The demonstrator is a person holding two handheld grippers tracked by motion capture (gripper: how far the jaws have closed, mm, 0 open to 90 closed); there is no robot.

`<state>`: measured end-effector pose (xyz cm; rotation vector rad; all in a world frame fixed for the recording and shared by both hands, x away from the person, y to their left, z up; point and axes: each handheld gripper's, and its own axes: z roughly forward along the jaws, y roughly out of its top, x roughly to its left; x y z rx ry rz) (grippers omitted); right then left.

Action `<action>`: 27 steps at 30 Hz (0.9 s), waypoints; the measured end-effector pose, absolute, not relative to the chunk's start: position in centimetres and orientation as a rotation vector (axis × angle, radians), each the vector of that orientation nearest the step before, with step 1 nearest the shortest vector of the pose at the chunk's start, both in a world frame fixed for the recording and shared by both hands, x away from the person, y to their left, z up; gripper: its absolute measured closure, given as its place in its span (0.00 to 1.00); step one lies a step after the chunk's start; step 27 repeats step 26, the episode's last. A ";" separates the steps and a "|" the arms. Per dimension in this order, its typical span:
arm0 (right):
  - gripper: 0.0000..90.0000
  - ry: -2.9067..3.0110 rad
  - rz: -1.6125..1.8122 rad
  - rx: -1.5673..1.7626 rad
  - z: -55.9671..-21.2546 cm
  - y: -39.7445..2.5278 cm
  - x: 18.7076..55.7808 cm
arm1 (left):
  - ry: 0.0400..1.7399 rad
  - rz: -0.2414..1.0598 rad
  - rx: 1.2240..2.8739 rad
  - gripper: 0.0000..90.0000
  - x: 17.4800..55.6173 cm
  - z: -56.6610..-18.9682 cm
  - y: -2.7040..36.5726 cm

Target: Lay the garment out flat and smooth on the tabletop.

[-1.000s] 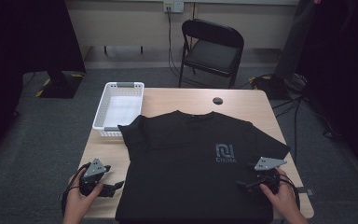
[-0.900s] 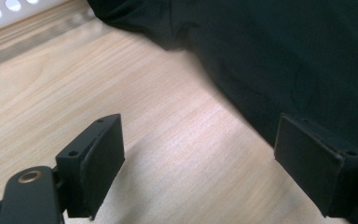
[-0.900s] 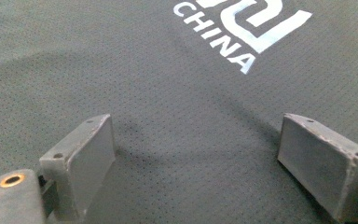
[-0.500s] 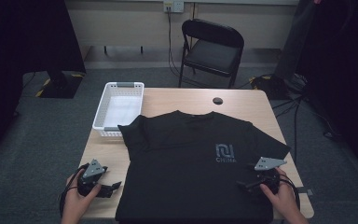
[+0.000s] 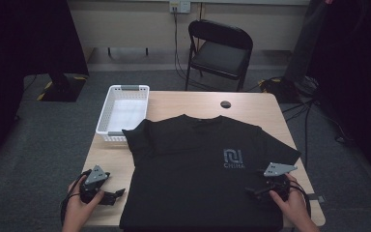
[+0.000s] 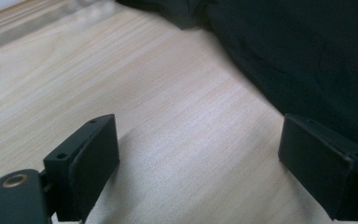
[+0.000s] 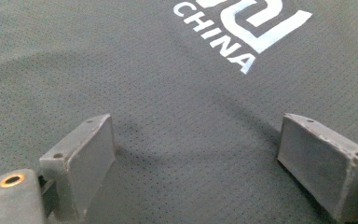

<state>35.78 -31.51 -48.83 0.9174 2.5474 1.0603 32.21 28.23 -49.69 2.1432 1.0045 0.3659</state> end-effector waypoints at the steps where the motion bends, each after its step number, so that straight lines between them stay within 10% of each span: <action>1: 0.12 2.547 1.060 0.918 -48.8 -31.5 35.8 | 1.006 0.367 2.143 0.13 32.2 -49.7 28.2; 27: 0.12 2.552 1.060 0.914 -48.8 -31.5 35.8 | 1.017 0.370 2.145 0.11 32.3 -49.7 28.3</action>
